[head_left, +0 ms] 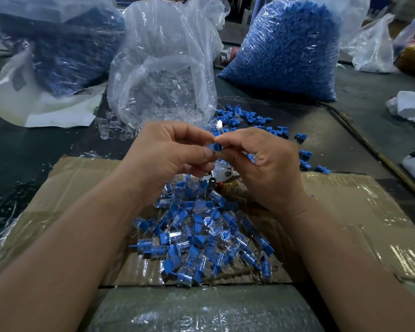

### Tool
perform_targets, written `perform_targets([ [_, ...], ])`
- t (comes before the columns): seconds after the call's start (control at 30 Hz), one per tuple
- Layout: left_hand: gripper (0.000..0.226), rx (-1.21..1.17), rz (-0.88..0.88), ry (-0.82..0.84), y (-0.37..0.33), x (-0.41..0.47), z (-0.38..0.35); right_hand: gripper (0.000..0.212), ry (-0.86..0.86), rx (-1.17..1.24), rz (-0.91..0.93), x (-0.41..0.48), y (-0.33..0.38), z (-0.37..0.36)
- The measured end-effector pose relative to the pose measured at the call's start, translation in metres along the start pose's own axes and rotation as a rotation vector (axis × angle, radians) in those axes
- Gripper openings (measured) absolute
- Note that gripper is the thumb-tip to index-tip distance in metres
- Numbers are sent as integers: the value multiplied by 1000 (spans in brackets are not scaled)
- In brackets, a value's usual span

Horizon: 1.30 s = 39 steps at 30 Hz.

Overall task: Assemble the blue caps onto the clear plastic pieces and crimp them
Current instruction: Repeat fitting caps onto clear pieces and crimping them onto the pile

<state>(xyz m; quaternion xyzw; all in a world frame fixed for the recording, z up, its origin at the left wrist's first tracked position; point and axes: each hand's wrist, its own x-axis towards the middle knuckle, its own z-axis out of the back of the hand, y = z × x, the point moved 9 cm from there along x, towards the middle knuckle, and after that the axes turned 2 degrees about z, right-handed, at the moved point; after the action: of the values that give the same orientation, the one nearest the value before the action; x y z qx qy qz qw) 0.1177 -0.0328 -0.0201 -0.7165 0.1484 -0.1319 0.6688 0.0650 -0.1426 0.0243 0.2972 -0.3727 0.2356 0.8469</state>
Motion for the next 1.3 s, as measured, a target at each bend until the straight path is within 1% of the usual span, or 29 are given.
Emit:
perform_targets([
  [0.27,25,13,-12,-15,1,1,1,15,4,-36,34,1,3,0],
  [0.43,10,48,-15,-20,1,2,2,15,2,-13,46,1,6,0],
  [0.77,15,103,-58,-13,-1,2,1,15,33,-23,31,2,5,-2],
  [0.83,14,87,-58,-24,-1,2,2,23,88,-19,-30,4,0,-2],
  [0.93,12,32,-64,-83,-2,3,11,39,150,-18,-225,3,-24,6],
  [0.97,12,13,-69,-108,-3,4,14,39,164,-26,-282,1,-32,11],
  [1.03,13,-17,-80,-154,-4,4,21,31,194,-44,-369,-4,-47,19],
  [1.07,13,-27,-82,-168,-4,4,23,31,221,-39,-407,-6,-53,21],
  [1.1,13,-37,-82,-176,-4,4,24,36,272,-25,-446,-9,-57,21],
  [1.13,14,-44,-81,-182,-4,4,25,43,356,-19,-493,-14,-62,18],
  [1.23,14,-59,-78,-200,-4,3,26,58,716,-76,-634,-37,-71,0],
  [1.3,14,-58,-78,-209,-5,3,28,69,832,-78,-688,-47,-74,-5],
])
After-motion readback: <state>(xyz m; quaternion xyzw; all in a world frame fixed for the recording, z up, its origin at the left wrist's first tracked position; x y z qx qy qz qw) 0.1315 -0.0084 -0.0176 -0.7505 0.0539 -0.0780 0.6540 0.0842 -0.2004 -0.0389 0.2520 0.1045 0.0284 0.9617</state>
